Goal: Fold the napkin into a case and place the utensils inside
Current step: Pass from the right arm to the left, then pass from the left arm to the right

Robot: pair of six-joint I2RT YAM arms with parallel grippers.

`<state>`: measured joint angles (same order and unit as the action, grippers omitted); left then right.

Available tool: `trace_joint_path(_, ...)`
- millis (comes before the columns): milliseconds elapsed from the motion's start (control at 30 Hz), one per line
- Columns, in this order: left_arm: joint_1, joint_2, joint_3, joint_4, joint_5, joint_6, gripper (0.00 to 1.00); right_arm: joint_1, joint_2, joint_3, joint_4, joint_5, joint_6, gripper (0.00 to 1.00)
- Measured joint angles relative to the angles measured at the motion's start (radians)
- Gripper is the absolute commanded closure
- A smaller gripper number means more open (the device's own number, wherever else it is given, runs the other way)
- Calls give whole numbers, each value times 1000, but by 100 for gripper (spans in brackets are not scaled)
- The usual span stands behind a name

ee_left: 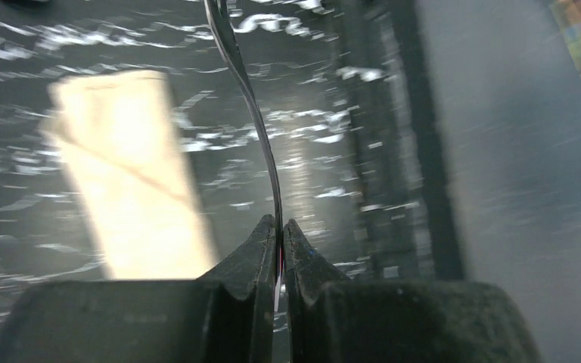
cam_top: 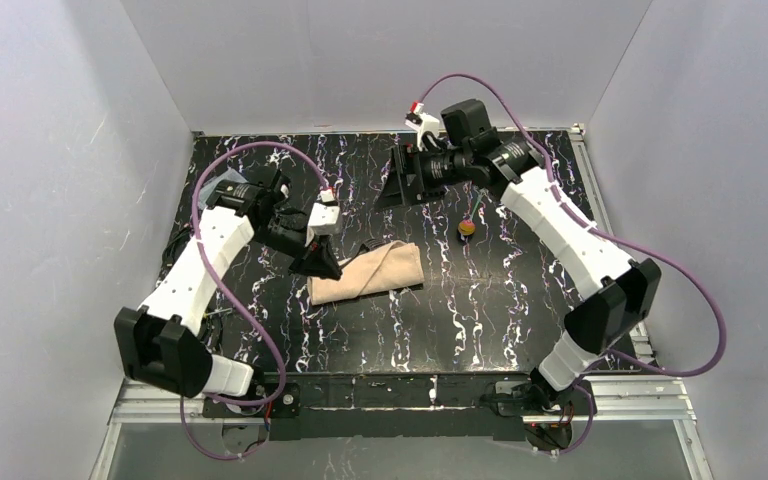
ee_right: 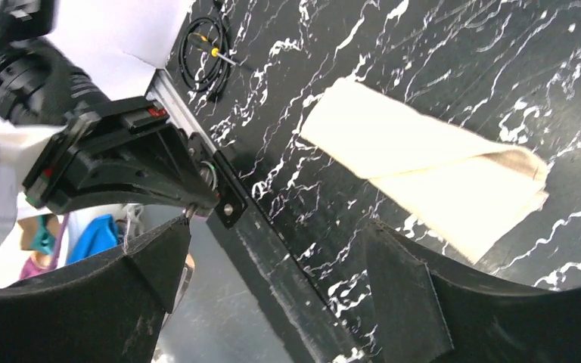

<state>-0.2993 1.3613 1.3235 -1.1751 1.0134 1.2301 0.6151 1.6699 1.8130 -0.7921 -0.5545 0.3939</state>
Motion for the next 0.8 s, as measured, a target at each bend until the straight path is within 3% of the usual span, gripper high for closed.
trace_joint_path(167, 24, 103, 15, -217, 151, -109, 100, 2, -115, -158, 153, -4, -42, 11)
trace_joint_path(300, 35, 172, 43, -300, 251, -137, 100, 2, -213, -228, 281, -83, -76, 15)
trace_joint_path(500, 37, 206, 46, -320, 335, -194, 100, 2, -275, -269, 402, -210, -94, 25)
trace_joint_path(800, 37, 206, 47, -321, 364, -246, 100, 6, -209, -288, 414, -257, -87, 35)
